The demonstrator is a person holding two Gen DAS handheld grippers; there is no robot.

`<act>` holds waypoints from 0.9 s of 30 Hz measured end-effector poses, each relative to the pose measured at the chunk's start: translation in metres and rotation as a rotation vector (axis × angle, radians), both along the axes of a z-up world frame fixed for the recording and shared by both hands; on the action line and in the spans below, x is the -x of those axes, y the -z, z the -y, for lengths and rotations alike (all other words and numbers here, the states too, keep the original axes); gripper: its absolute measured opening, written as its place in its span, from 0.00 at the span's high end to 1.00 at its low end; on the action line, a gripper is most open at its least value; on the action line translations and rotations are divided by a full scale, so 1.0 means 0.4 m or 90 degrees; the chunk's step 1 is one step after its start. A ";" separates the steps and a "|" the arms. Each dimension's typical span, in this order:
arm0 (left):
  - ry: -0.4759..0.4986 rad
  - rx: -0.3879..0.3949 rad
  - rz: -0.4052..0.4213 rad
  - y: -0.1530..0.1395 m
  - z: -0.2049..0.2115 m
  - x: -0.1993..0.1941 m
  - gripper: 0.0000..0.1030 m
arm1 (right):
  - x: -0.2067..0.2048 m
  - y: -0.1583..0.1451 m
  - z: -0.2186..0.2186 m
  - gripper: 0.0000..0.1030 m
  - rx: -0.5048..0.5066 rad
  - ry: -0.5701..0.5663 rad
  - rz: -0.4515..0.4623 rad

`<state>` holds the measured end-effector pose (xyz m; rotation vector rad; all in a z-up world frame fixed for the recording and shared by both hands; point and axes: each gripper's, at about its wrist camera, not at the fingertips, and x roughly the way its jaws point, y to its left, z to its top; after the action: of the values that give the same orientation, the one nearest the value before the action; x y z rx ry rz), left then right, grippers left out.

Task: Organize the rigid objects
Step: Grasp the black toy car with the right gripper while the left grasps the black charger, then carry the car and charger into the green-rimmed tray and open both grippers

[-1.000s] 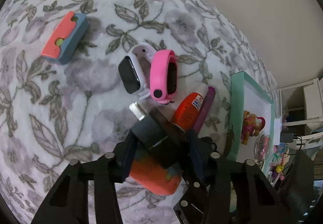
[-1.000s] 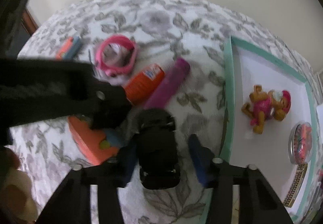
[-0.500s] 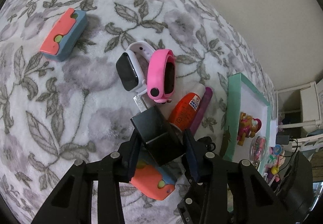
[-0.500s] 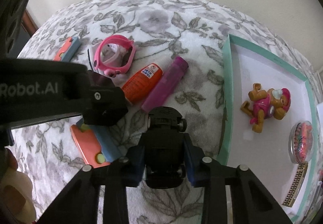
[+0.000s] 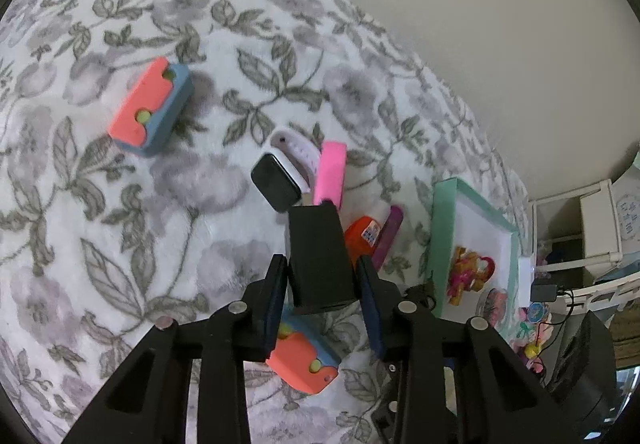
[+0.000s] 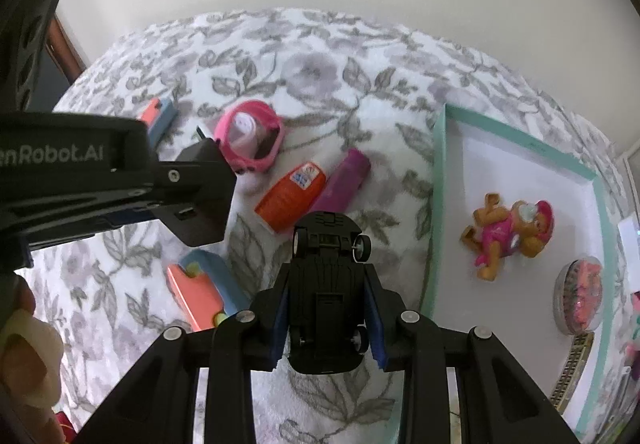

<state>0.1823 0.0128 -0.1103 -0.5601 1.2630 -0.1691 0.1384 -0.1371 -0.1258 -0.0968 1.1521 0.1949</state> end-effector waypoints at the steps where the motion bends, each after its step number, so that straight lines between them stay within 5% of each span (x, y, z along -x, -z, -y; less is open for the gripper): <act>1: -0.001 0.000 0.004 -0.007 -0.004 0.002 0.65 | 0.000 -0.008 0.002 0.67 -0.002 0.001 0.004; 11: -0.012 0.002 0.049 -0.068 -0.019 0.005 0.67 | 0.011 -0.102 0.018 0.67 -0.017 0.009 0.056; 27: -0.005 0.007 0.087 -0.123 0.002 0.016 0.67 | 0.006 -0.097 0.033 0.67 -0.016 0.014 0.051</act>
<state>0.1761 0.0122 -0.0610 -0.5531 1.1286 -0.2044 0.1360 -0.1503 -0.0870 -0.0700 1.0695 0.1847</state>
